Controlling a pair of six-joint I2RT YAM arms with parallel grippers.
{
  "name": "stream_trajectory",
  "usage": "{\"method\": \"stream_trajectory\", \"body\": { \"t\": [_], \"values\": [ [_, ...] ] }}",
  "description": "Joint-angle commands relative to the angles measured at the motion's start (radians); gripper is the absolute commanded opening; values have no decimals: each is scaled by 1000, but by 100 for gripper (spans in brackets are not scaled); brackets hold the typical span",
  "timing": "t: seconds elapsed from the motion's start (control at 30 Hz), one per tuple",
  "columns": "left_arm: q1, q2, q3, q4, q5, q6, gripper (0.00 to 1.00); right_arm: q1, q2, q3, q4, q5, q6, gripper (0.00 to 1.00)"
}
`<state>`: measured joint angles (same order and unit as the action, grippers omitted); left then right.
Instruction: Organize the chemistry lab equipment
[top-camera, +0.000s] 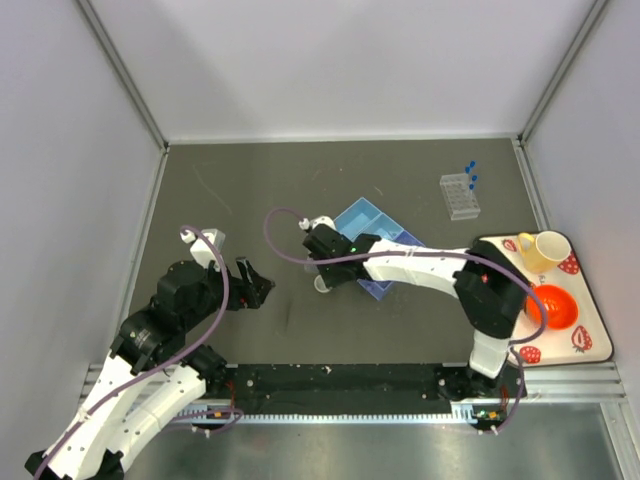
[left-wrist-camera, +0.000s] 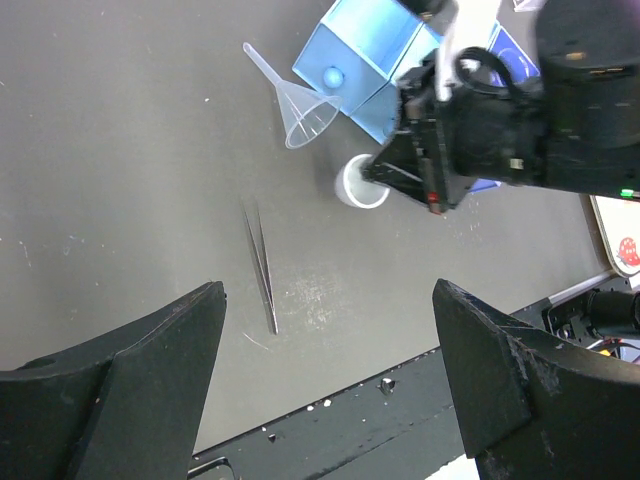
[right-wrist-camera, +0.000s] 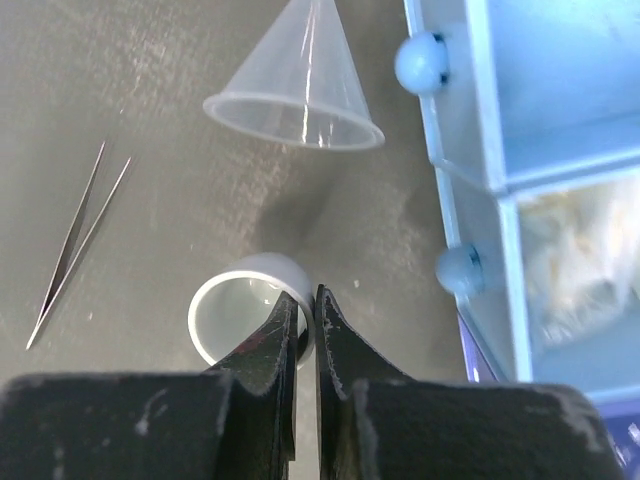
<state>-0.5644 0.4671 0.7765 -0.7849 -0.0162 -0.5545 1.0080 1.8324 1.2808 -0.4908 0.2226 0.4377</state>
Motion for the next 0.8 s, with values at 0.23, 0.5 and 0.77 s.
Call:
{"method": "stream_trajectory", "body": {
  "t": [0.23,0.5,0.77],
  "values": [
    [1,19,10,58,10,-21,89,9,-386,-74,-101,119,-43,0],
    [1,45,-11,90,38,-31,89,-181,-426,-84,-141,112,-28,0],
    [1,48,-28,96,39,-32,89,-399,-389,-52,-114,46,-8,0]
  ]
}}
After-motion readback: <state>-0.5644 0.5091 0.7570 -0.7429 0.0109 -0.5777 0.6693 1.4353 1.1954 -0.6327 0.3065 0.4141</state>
